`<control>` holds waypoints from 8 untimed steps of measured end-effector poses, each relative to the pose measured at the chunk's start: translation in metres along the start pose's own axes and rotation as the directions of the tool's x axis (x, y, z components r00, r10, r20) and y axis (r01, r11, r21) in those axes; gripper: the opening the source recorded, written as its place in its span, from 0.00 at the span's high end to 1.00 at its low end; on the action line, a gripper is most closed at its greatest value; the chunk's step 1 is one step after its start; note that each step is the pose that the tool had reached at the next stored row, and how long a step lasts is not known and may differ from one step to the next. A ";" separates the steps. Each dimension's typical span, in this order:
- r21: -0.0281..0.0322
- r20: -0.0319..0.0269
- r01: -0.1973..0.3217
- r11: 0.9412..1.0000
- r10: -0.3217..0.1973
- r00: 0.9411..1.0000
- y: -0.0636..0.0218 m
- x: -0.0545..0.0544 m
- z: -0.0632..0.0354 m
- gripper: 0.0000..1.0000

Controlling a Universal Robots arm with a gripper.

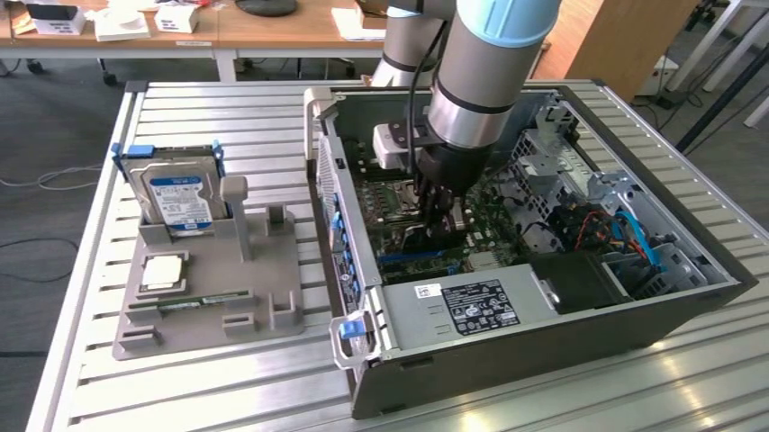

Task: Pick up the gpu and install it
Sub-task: 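Insert the gpu into the slot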

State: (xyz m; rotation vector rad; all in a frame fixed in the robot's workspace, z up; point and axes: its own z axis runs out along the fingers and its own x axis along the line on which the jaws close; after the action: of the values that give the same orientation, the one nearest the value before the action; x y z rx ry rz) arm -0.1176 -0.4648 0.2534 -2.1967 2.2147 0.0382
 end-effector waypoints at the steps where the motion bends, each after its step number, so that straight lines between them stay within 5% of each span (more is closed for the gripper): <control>1: 0.000 0.000 0.000 1.000 0.000 1.000 0.0000 0.000 0.0000 0.73; 8: 0.000 0.000 0.000 1.000 0.000 1.000 0.0000 0.000 0.0002 0.73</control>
State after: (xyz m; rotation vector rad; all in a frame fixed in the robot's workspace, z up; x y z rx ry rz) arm -0.1177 -0.4648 0.2532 -2.1967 2.2147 0.0382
